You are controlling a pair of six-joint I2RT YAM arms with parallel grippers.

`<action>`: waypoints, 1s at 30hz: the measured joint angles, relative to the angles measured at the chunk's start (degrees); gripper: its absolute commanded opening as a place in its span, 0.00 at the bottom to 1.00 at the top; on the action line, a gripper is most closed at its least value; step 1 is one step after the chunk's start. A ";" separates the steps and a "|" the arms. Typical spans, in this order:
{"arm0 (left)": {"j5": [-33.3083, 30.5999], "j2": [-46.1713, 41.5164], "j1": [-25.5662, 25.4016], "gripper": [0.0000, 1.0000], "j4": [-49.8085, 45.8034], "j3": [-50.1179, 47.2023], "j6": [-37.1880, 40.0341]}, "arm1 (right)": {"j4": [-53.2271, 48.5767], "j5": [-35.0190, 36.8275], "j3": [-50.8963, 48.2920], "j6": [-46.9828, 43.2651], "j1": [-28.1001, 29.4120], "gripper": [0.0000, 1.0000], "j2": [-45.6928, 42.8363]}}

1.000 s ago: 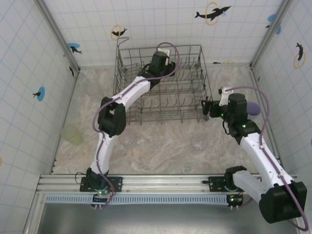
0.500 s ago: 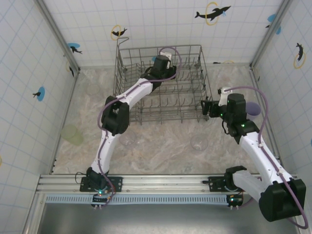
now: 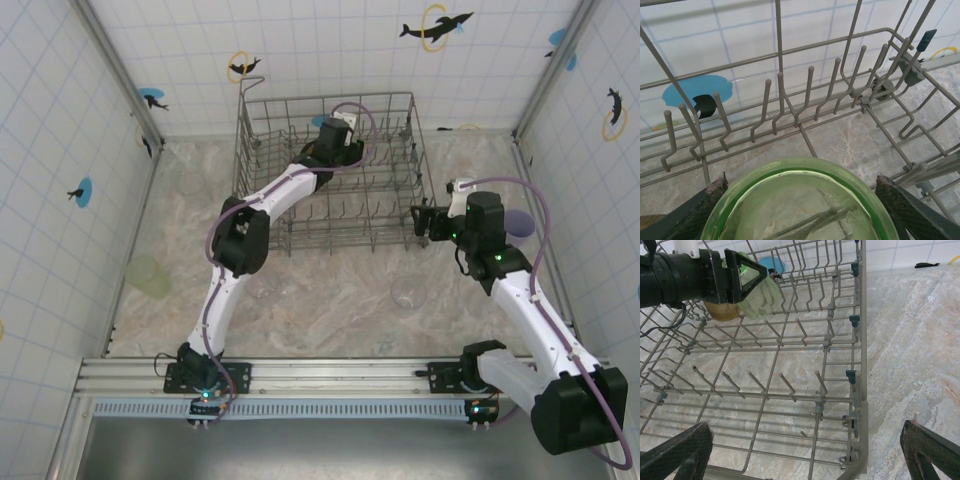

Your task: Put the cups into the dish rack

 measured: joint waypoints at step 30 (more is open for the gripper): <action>-3.34 -8.94 -0.28 0.97 3.04 -2.97 0.42 | -0.04 -1.97 0.02 2.64 0.00 0.99 -0.68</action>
